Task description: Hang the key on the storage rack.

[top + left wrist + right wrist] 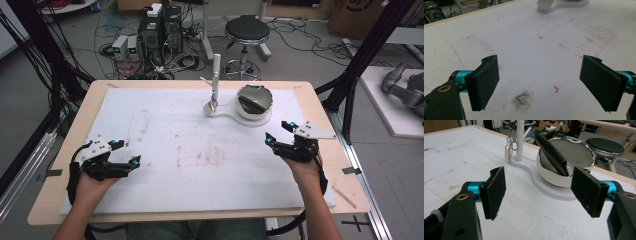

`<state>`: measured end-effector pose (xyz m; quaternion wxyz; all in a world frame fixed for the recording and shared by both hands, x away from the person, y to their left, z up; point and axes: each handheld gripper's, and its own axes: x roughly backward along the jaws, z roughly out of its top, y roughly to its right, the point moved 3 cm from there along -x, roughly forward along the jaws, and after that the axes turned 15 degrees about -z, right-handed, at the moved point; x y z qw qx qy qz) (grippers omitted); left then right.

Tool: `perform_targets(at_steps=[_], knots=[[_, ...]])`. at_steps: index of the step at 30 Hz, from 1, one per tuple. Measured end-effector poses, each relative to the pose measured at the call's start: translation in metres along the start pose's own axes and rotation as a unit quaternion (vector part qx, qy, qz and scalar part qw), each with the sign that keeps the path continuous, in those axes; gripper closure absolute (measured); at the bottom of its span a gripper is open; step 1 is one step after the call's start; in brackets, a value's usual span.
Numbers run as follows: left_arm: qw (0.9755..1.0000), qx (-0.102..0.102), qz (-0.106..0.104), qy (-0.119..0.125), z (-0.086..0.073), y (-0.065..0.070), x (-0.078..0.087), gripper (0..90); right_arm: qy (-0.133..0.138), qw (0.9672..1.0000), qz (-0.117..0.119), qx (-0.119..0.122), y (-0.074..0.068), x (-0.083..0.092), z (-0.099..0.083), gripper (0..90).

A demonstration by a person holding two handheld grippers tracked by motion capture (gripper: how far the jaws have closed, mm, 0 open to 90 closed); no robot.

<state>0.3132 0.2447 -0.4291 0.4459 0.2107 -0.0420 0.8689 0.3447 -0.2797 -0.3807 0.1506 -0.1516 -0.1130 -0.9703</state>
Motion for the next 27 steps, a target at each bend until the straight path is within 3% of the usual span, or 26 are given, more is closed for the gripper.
perform_targets(at_steps=[10,27], knots=[[1.0000,-0.001,-0.001,0.000,-0.001,0.000,0.000,15.9,-0.016,0.9995,0.022,-0.013,-0.004,-0.004,-0.027,20.6],[1.0000,-0.004,-0.006,-0.001,-0.001,0.001,0.002,15.9,-0.030,0.9995,0.007,-0.008,-0.003,-0.009,-0.037,20.4]])
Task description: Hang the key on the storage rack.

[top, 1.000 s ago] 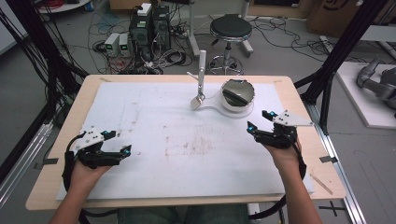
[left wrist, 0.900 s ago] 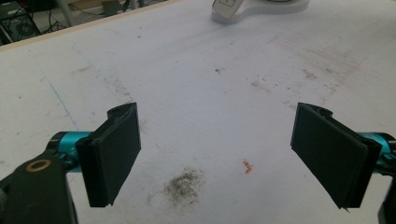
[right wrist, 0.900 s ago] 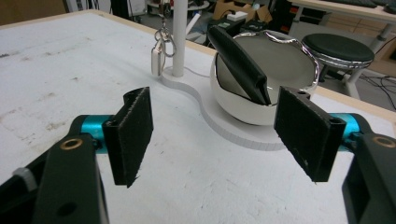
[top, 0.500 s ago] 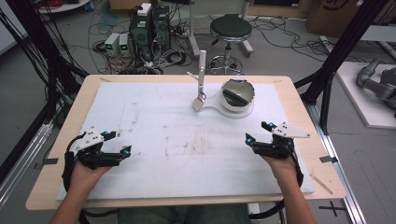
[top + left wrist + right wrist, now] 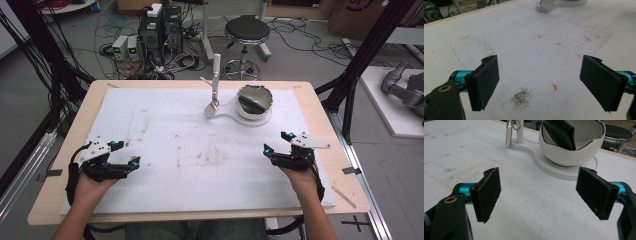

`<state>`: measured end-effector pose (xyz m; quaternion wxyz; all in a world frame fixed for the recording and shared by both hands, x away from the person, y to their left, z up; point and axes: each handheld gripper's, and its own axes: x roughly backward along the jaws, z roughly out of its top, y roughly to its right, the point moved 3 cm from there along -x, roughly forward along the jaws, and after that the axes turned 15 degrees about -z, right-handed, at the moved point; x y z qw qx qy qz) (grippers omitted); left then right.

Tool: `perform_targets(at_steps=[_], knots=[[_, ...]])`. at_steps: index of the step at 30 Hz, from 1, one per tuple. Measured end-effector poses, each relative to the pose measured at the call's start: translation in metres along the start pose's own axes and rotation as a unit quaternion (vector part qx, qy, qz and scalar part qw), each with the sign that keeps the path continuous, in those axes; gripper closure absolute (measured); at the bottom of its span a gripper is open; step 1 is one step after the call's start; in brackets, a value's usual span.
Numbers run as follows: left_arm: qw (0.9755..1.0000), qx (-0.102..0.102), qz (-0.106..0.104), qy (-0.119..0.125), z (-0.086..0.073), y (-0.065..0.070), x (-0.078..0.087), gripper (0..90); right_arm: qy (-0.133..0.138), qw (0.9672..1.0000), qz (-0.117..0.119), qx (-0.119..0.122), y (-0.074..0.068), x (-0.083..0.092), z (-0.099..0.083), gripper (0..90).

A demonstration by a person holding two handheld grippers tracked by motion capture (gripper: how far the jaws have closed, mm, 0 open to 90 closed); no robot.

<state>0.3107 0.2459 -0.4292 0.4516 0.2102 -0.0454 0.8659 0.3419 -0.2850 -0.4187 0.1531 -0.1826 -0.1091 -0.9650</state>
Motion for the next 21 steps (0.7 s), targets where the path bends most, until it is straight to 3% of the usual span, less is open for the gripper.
perform_targets(at_steps=[21], knots=[[1.0000,0.001,0.000,0.000,0.0002,-0.0007,-0.0004,15.9,-0.005,1.0000,-0.002,0.000,0.0014,-0.0009,-0.0007,20.4]])
